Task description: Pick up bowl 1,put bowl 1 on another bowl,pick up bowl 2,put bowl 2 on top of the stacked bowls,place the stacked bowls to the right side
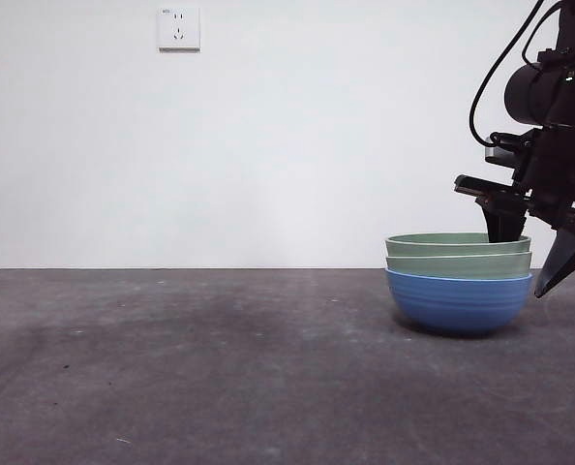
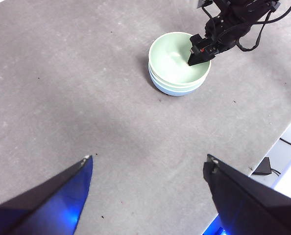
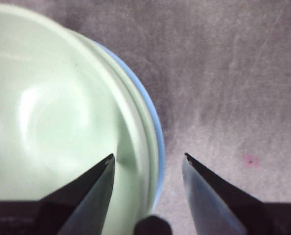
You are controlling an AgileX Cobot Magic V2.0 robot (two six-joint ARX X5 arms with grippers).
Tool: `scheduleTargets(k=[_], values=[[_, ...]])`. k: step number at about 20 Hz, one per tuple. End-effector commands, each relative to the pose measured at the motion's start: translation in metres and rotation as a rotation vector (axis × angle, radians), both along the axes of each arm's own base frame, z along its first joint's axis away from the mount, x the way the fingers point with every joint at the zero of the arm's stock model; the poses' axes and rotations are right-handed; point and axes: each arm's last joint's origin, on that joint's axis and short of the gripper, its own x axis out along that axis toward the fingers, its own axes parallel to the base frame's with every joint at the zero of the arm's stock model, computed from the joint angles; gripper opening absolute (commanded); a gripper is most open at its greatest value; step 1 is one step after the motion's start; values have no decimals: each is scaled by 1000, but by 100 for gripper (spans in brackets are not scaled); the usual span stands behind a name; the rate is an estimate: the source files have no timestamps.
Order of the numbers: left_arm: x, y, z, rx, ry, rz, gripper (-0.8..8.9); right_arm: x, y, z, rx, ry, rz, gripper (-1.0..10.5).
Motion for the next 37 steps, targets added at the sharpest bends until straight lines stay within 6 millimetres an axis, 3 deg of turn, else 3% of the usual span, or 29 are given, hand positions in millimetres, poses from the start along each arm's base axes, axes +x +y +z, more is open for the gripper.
scheduleTargets(k=[1, 3, 7, 12, 17, 19, 20, 22, 37], values=[[0, 0, -1, 4, 3, -1, 381, -6, 0, 9, -8, -28, 23, 232], [0, 0, -1, 4, 2, -2, 380, -14, -1, 28, -5, -75, 28, 231], [0, 0, -1, 8, -1, -6, 377, -49, -5, 74, -3, -111, 33, 230], [1, 0, -1, 18, -11, -20, 377, -121, 5, 123, -20, -93, 155, 220], [0, 0, -2, 22, -2, -23, 377, -175, 20, 148, -9, -122, 282, 213], [-1, 1, -3, 30, 9, -23, 358, -189, 24, 154, -1, -136, 321, 76], [-1, 1, -3, 35, 16, -23, 257, -195, 25, 156, 0, -139, 341, -9], [-1, 1, -4, 37, 19, -23, -26, -201, 26, 157, -6, -141, 374, -16], [-2, 2, -4, 40, 20, -19, -4, -202, 26, 158, 1, -138, 351, 2]])
